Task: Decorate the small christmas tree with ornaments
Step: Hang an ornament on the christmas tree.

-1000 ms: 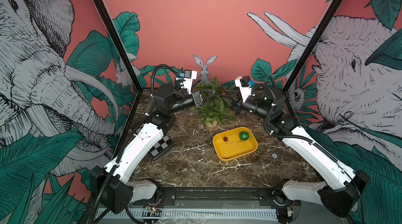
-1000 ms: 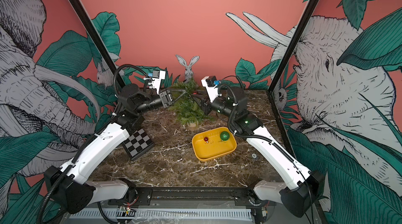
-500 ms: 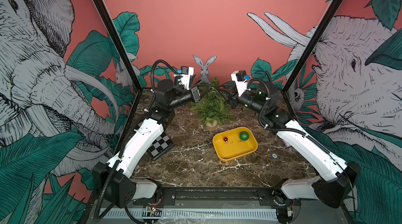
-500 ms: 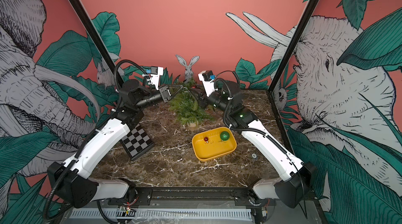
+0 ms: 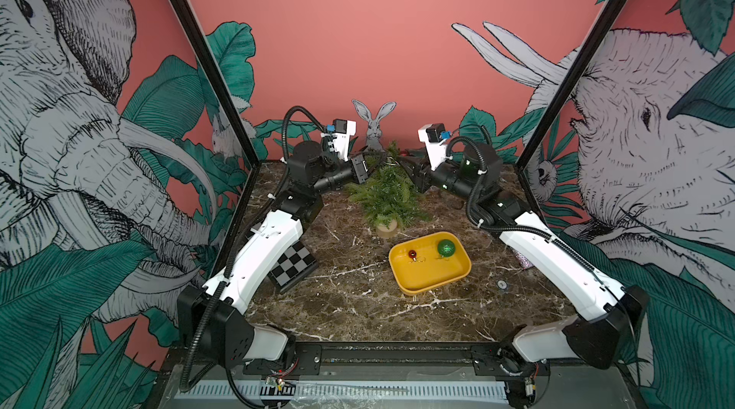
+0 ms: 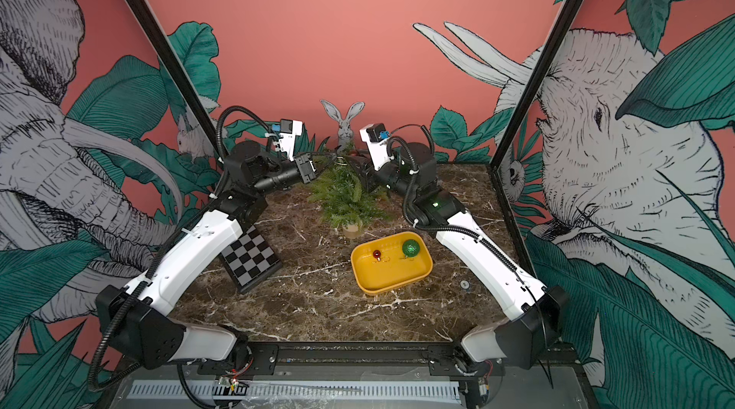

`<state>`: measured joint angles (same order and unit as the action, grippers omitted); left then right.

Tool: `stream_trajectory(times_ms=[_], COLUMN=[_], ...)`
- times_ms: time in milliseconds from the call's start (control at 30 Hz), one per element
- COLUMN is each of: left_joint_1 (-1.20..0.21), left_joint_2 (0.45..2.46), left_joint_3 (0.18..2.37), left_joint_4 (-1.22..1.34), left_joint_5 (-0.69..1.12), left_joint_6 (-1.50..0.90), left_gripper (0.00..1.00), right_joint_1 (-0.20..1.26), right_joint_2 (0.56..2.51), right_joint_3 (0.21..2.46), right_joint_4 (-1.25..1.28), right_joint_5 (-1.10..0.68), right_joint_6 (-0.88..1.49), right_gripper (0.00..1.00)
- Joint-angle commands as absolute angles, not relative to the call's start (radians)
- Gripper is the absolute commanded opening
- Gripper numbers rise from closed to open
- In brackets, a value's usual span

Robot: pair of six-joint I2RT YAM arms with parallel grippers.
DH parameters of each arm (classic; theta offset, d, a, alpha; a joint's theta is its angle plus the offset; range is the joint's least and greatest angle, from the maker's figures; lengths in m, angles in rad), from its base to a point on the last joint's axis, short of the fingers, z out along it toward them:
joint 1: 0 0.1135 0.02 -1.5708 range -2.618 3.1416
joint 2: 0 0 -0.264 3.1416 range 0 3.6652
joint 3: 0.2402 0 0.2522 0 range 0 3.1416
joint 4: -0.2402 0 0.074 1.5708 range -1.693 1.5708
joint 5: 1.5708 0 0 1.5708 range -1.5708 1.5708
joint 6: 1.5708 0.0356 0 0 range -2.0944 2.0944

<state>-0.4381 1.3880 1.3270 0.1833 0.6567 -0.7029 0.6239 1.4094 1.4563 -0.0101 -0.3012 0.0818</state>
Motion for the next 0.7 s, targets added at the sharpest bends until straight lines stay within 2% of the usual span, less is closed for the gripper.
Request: stream_trajectory(times_ms=[0,667], left_joint_1=[-0.43,-0.429], left_joint_2=[1.39,1.389], left_joint_3=[1.364,1.336], left_joint_4=[0.195,0.221], left_joint_5=[0.647,0.645], left_joint_6=[-0.706,-0.734], left_gripper=[0.0,0.0], right_joint_1=[0.629,0.629], right_joint_2=[1.417,1.336], right_joint_3=[1.493,1.399], right_joint_4=[0.009,0.039], right_joint_5=[-0.287,-0.262], right_joint_6=[0.078,0.098], right_gripper=[0.29,0.28])
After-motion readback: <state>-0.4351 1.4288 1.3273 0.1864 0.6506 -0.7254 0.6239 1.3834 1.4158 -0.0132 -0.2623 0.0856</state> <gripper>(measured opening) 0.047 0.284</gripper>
